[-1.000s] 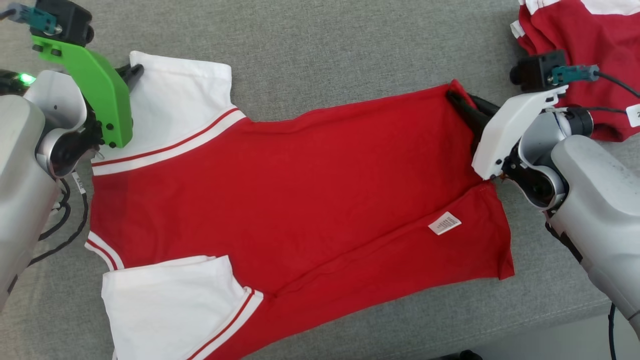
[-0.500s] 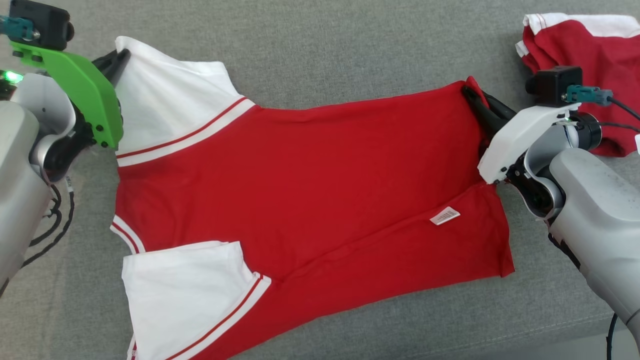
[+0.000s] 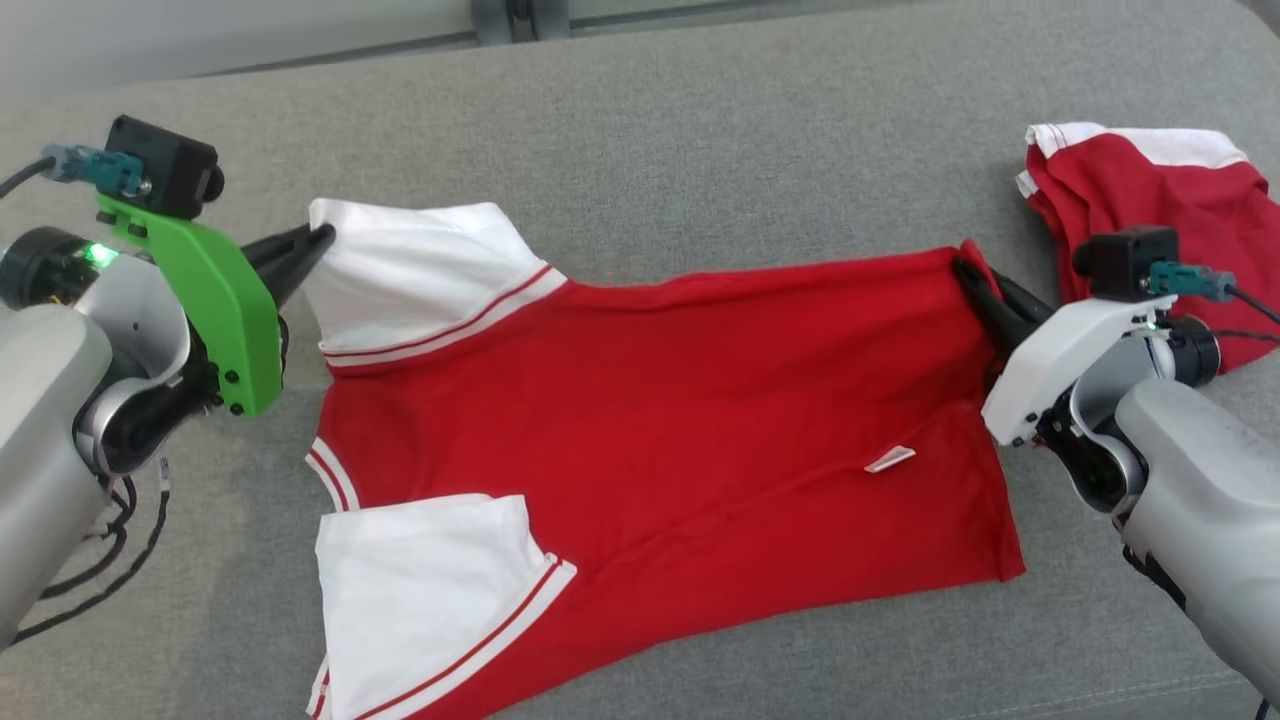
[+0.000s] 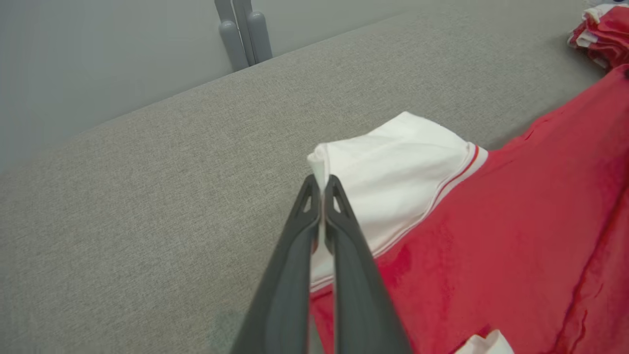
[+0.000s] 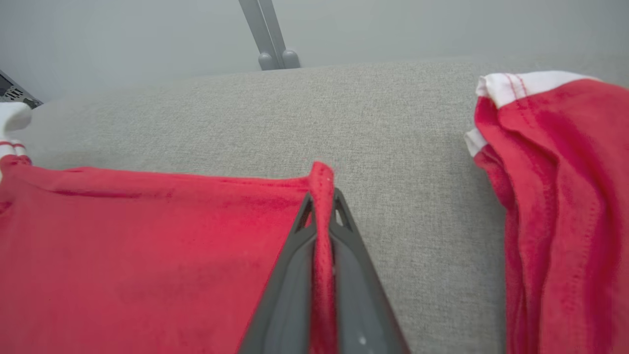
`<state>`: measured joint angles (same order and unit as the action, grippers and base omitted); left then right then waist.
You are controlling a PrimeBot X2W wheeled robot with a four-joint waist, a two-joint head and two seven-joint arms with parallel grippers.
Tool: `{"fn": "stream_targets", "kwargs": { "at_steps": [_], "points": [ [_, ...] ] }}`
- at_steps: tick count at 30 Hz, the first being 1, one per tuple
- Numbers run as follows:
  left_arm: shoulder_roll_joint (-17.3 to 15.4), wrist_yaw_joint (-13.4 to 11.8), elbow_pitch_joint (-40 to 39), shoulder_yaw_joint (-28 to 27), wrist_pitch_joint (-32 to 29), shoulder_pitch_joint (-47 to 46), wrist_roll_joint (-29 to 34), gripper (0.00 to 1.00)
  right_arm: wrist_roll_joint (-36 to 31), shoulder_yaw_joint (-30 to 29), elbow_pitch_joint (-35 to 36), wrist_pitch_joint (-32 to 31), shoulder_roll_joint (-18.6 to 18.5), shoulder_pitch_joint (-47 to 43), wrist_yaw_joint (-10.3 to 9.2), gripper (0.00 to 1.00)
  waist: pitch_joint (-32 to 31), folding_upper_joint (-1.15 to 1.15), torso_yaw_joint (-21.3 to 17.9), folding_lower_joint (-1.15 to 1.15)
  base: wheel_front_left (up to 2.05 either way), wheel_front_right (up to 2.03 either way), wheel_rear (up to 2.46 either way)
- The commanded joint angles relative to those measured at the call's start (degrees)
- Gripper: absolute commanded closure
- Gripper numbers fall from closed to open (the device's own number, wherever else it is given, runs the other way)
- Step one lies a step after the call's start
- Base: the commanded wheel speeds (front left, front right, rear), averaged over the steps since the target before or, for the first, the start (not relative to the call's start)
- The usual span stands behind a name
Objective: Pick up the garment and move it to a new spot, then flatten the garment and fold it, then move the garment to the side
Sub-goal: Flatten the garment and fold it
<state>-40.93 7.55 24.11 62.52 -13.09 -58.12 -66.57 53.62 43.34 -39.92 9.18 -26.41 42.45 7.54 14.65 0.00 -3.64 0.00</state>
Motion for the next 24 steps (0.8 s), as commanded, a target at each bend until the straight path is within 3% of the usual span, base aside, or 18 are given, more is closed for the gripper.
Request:
{"fn": "stream_targets", "kwargs": {
  "at_steps": [1,7,16,24],
  "points": [
    [-1.06,-0.12,-1.58,0.5,-0.7,1.71,-1.11,1.0,0.89,0.34,-0.5,0.52,-0.73,-1.25,-0.1,1.0,-3.46,0.0,2.05,0.0,0.0,0.0,0.0],
    [-4.98,-0.51,-8.82,2.2,-5.1,5.7,-5.23,1.0,2.64,2.88,-1.47,0.34,-1.77,-3.14,-0.1,1.0,-5.97,0.0,3.51,0.0,0.0,0.0,0.0],
    [-10.39,-4.32,-19.96,3.38,-12.4,12.18,-14.5,1.0,3.91,8.17,-0.21,-0.8,-4.87,-2.53,-0.1,1.0,-7.32,0.0,4.02,0.0,0.0,0.0,0.0],
    [-12.22,-6.69,-25.59,4.73,-14.48,16.36,-18.23,1.0,4.42,14.47,5.02,-4.0,-9.42,-2.15,-0.1,1.0,-7.63,0.0,3.8,0.0,0.0,0.0,0.0]
  ]
}}
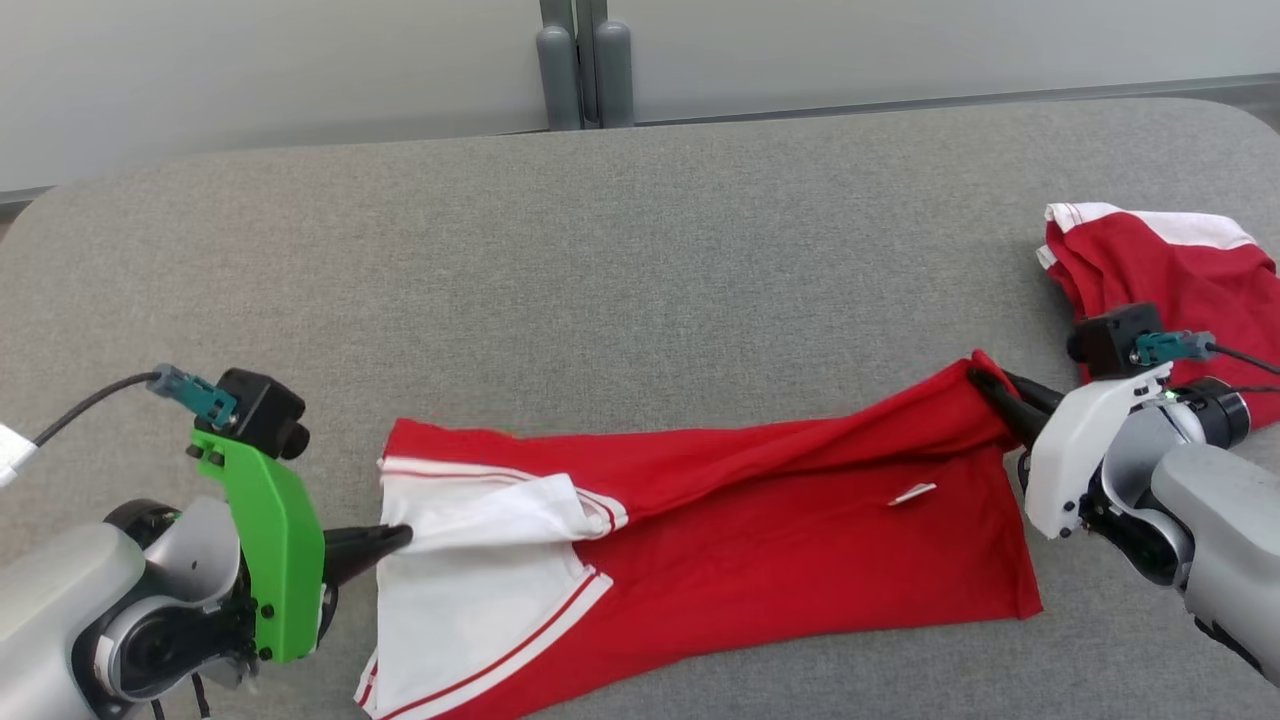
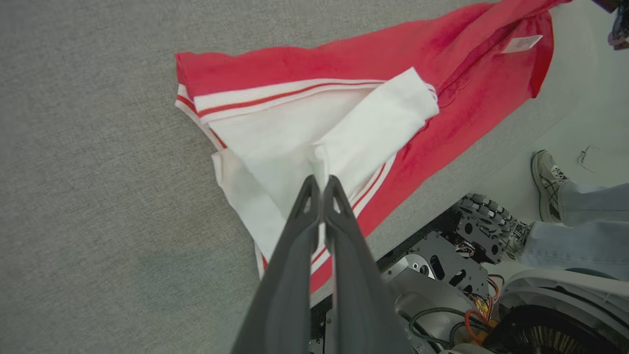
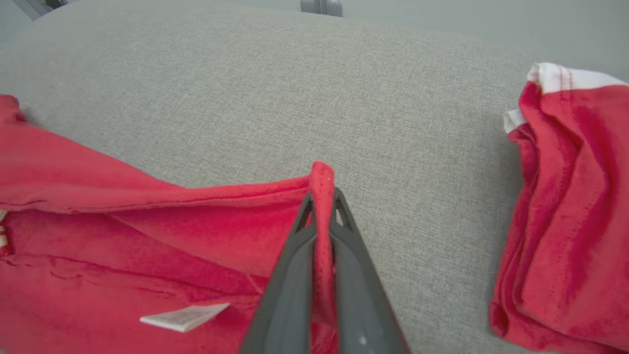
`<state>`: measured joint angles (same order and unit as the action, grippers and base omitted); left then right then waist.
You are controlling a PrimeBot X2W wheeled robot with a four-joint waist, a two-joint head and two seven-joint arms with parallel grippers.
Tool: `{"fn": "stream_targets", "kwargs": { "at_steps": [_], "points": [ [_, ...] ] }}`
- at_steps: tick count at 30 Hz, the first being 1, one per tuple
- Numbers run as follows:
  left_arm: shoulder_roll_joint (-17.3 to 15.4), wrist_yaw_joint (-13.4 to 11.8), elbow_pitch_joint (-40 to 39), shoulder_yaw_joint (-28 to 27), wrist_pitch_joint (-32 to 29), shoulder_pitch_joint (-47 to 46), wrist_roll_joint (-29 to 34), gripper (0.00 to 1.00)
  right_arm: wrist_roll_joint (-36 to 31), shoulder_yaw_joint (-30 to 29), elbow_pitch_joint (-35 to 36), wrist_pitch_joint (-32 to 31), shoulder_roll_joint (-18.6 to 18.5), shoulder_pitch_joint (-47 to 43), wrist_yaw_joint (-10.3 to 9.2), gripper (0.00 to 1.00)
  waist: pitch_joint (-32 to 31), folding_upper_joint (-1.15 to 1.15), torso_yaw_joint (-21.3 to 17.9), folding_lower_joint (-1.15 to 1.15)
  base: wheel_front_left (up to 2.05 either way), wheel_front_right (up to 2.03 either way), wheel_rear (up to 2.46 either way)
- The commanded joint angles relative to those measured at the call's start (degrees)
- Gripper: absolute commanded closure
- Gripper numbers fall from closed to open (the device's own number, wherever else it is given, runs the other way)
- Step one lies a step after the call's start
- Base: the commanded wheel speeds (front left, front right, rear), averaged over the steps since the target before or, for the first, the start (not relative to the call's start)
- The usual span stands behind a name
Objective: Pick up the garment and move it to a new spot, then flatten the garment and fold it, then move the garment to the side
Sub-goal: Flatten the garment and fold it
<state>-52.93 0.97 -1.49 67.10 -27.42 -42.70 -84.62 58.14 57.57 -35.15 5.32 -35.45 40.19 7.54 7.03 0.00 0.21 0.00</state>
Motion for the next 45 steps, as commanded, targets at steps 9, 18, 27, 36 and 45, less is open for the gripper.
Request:
{"fn": "stream_targets", "kwargs": {
  "at_steps": [9,18,27,36,45],
  "points": [
    [0.83,-0.49,0.87,1.63,-0.2,4.08,-1.54,1.0,-0.56,6.64,6.08,-4.15,-5.57,1.64,-0.1,1.0,0.22,0.0,-0.59,0.0,0.0,0.0,0.0],
    [2.59,-0.17,3.94,2.8,-1.36,6.64,-3.1,1.0,1.37,11.84,8.81,-9.69,-7.55,0.45,-0.1,0.33,-0.53,0.0,-1.16,0.0,0.0,0.0,0.0],
    [3.41,0.44,7.43,3.1,-0.21,8.2,-2.34,0.0,1.03,13.63,9.74,-12.65,-9.07,0.33,-0.1,0.0,-2.34,0.0,-1.64,0.0,0.0,0.0,0.0],
    [-2.26,-2.79,1.64,-1.74,11.48,6.21,4.13,0.0,4.38,5.24,10.62,-3.22,-11.48,-1.89,-0.1,0.0,-5.23,0.0,-1.0,0.0,0.0,0.0,0.0],
    [-3.57,-15.73,-2.43,-8.81,36.94,11.49,12.66,0.0,1.49,-9.47,6.75,9.55,-6.62,-7.81,-0.09,0.0,-6.08,0.0,-0.29,0.0,0.0,0.0,0.0]
  ]
}}
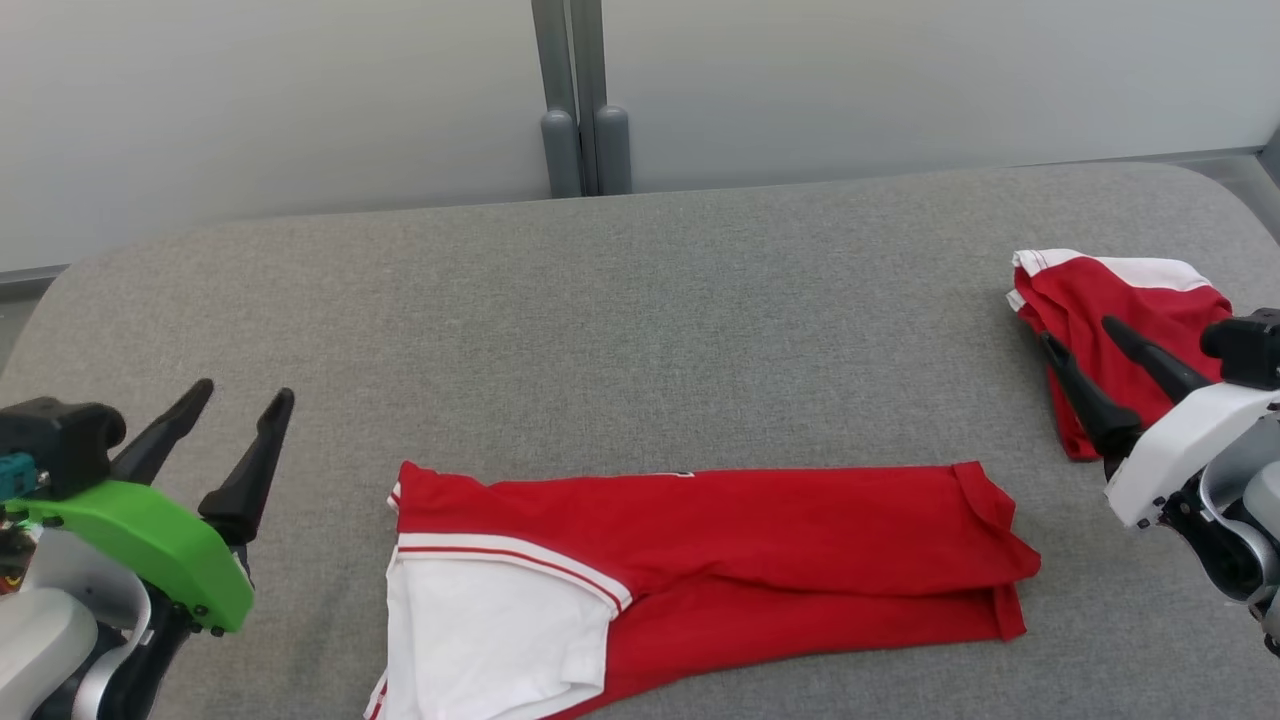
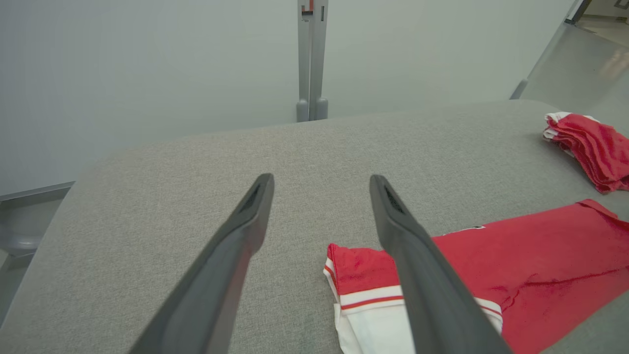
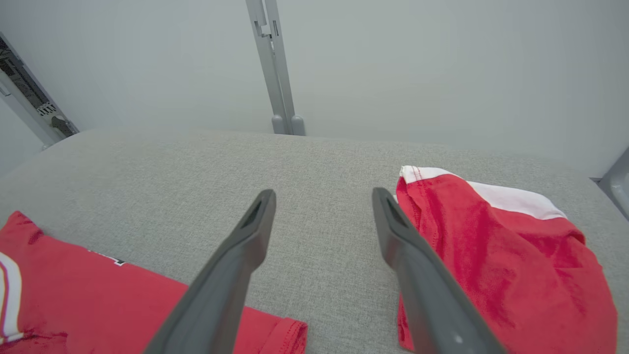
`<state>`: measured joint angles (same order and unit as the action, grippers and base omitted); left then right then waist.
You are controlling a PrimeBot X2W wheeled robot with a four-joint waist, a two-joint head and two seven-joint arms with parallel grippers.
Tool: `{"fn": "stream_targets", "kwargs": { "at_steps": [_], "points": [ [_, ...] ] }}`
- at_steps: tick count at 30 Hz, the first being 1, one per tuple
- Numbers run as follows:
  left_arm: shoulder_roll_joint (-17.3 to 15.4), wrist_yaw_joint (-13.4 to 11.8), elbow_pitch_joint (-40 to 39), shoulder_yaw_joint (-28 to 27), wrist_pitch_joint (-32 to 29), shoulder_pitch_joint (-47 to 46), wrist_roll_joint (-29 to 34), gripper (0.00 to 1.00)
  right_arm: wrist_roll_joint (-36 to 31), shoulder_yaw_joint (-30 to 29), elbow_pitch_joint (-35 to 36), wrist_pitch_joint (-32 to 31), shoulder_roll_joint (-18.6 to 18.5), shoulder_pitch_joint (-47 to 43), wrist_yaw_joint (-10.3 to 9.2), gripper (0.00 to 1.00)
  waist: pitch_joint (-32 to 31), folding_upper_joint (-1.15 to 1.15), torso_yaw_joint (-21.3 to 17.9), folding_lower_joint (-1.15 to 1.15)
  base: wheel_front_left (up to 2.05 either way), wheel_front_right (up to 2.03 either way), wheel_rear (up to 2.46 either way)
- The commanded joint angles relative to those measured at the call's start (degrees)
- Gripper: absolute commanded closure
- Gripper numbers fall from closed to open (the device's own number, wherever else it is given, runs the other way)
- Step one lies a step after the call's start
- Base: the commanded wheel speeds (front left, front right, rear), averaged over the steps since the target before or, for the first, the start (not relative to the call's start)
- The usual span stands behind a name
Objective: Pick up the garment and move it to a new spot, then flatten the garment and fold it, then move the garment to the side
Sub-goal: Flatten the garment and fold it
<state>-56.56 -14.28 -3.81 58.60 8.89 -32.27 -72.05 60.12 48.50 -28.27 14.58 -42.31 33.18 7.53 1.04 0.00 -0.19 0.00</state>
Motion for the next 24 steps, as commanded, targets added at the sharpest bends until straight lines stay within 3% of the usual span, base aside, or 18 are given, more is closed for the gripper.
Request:
{"fn": "stream_targets", "kwargs": {
  "at_steps": [1,6,10,13,17,24],
  "points": [
    [0.28,-1.95,-0.27,-0.94,2.87,2.13,0.7,0.0,-1.5,-2.65,-0.54,0.53,1.23,-1.9,-0.08,0.0,-0.18,0.0,0.17,0.0,0.0,0.0,0.0],
    [3.41,-7.81,-1.42,-8.26,6.34,7.86,4.65,0.0,-9.69,-18.66,1.42,0.57,7.69,-9.46,-0.08,0.0,-0.48,0.0,0.59,0.0,0.0,0.0,0.0],
    [10.59,-10.42,-2.57,-21.01,6.25,16.99,12.23,0.0,-17.05,-29.3,4.96,0.57,13.33,-16.95,-0.07,0.0,-0.87,0.0,0.94,0.0,0.0,0.0,0.0],
    [17.3,-9.29,-3.18,-29.2,6.27,25.27,19.6,0.0,-21.12,-34.06,6.97,0.58,17.14,-22.27,-0.07,0.0,-1.05,0.0,0.89,0.0,0.0,0.0,0.0],
    [24.39,-5.97,-1.99,-35.26,6.22,32.27,27.9,0.0,-24.31,-37.07,8.16,0.58,19.59,-25.63,-0.07,0.0,-1.06,0.0,0.93,0.0,0.0,0.0,0.0],
    [31.83,1.16,1.51,-41.71,6.22,36.33,35.84,0.0,-24.53,-36.71,6.34,-0.63,20.64,-27.05,-0.07,0.0,-1.12,0.0,1.09,0.0,0.0,0.0,0.0]
  ]
}}
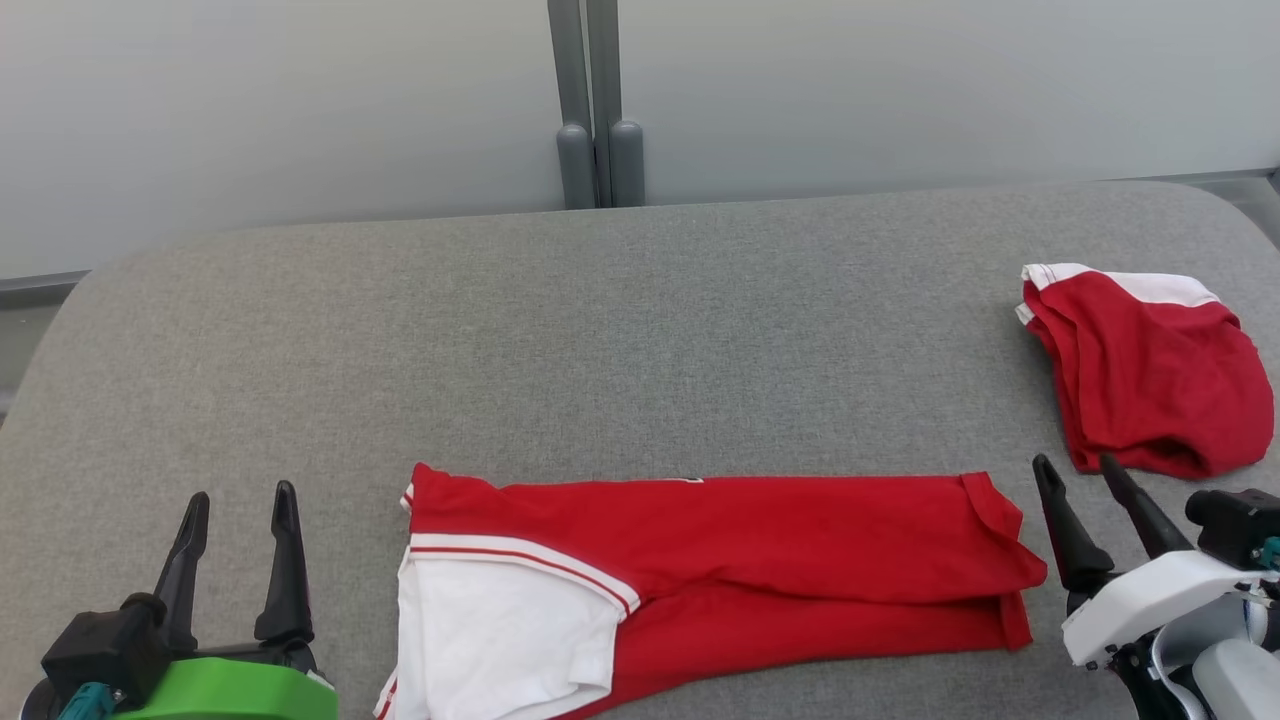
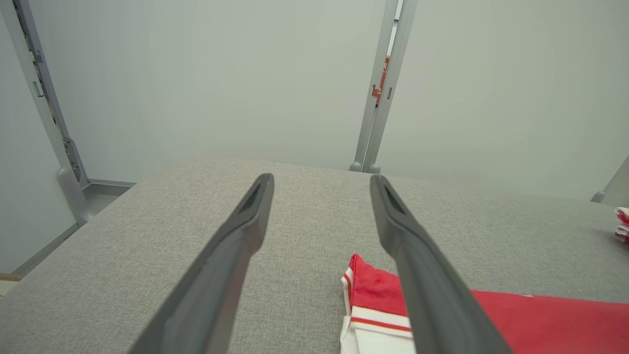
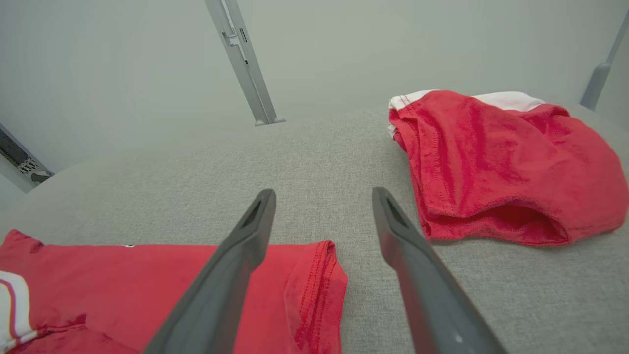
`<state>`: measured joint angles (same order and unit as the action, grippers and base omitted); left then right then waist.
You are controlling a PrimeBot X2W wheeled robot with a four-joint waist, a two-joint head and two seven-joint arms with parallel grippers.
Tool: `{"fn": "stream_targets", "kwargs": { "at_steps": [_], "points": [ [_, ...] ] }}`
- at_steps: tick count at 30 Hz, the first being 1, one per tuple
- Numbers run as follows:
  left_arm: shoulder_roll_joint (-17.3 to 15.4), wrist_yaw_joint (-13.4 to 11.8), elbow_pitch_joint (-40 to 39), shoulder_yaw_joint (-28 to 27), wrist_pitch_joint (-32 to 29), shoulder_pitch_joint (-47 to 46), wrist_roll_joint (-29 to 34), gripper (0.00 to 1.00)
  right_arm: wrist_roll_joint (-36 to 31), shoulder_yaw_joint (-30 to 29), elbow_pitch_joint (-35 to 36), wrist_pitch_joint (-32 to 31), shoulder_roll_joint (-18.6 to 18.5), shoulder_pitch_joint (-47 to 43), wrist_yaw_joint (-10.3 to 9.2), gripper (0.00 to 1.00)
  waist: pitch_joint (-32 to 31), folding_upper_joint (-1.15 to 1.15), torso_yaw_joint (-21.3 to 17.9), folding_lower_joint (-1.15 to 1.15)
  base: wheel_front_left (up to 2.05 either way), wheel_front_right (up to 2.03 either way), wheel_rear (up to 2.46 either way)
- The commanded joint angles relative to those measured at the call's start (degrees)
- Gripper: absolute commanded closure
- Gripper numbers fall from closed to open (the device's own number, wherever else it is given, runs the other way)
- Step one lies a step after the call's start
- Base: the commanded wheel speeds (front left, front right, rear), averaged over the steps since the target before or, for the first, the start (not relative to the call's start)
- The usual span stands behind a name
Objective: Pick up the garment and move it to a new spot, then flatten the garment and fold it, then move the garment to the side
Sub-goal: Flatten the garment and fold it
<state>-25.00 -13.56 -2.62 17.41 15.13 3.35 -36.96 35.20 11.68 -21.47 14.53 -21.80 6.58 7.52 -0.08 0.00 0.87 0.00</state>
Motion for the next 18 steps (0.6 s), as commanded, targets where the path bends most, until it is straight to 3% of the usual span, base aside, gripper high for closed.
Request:
{"fn": "stream_targets", "kwargs": {
  "at_steps": [1,8,18],
  "points": [
    [0.82,1.23,0.64,-1.11,-0.02,0.84,1.0,0.0,0.7,0.51,-1.06,-1.59,0.17,-0.32,-0.06,0.0,0.01,0.0,0.05,0.0,0.0,0.0,0.0],
    [3.94,5.97,3.1,-2.48,-0.01,-0.33,4.16,0.0,4.21,3.15,-7.93,-12.19,1.1,3.05,-0.06,0.0,1.01,0.0,0.69,0.0,0.0,0.0,0.0],
    [6.55,8.87,6.0,-2.36,-0.01,-2.3,6.87,0.0,7.51,3.17,-21.87,-23.35,5.25,9.68,-0.06,0.0,2.78,0.0,2.58,0.0,0.0,0.0,0.0]
  ]
}}
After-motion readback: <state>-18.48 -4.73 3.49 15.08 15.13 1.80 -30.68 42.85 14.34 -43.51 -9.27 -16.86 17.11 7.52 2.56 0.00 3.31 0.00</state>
